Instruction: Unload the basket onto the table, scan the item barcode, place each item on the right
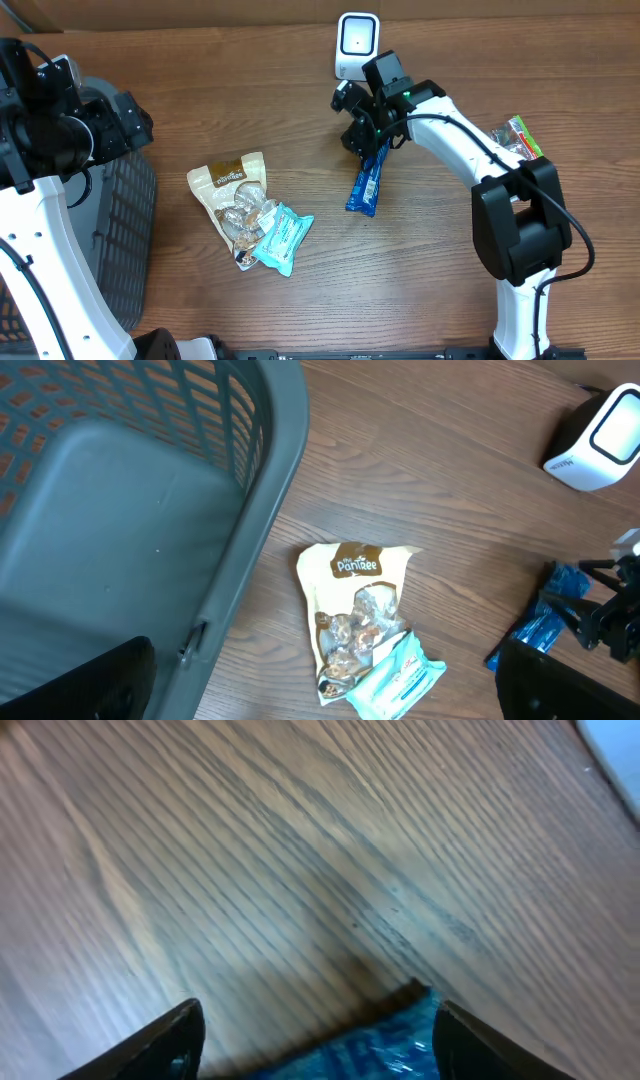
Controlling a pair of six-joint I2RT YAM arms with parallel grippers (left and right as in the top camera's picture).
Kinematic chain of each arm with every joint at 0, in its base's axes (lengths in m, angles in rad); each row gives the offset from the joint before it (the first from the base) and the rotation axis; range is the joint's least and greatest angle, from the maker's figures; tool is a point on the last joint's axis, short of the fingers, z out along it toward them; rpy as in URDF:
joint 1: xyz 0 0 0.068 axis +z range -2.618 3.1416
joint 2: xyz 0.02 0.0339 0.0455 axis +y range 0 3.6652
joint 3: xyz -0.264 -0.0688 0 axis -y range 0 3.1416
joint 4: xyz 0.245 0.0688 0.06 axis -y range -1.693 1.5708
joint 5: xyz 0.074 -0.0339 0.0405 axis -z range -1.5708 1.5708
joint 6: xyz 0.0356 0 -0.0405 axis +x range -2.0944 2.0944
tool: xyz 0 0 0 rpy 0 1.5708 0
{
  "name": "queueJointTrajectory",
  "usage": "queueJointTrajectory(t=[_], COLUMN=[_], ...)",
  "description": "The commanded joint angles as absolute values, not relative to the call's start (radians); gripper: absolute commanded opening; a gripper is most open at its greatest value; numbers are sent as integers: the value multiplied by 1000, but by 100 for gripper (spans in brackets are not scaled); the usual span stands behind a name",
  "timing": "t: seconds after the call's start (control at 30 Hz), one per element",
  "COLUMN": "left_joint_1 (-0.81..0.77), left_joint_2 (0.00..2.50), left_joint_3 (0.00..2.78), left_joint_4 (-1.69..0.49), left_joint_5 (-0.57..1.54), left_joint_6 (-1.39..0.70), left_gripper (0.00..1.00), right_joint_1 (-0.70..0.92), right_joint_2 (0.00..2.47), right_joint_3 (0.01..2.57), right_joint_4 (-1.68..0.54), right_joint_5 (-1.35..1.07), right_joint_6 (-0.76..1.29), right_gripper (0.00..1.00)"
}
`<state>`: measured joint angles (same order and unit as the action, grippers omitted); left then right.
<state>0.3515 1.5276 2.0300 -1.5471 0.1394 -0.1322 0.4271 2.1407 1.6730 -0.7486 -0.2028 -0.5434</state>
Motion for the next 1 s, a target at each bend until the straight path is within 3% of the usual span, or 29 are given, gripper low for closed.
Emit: queueJointTrajectory(t=[0.0,0.3,0.5,0.83,0.97], left_joint_1=[353,353,353,353,353], left_joint_2=[1515,1515,1515,1515,1515], left_joint_3=[2049,2049,2049,2049,2049], left_joint_4=[-1544,-1544,-1544,-1544,-1544], left_joint_5=[154,154,154,154,154], left_joint_6=[-150,-150,-150,-150,-150], left_gripper=[100,100,100,100,100], right_joint_1=[389,278,271,296,290], right_joint_2=[2159,2159,2159,2214,2234], right_joint_3=[1673,1668,1668,1666,1666], right_joint_4=[-745,-745,-686,-648,-701], right_joint_5=[-97,-112,-250,-263,-204], right_joint_6=[-607,-551,-516,-493,-421], right_gripper=[73,72,72,60,51])
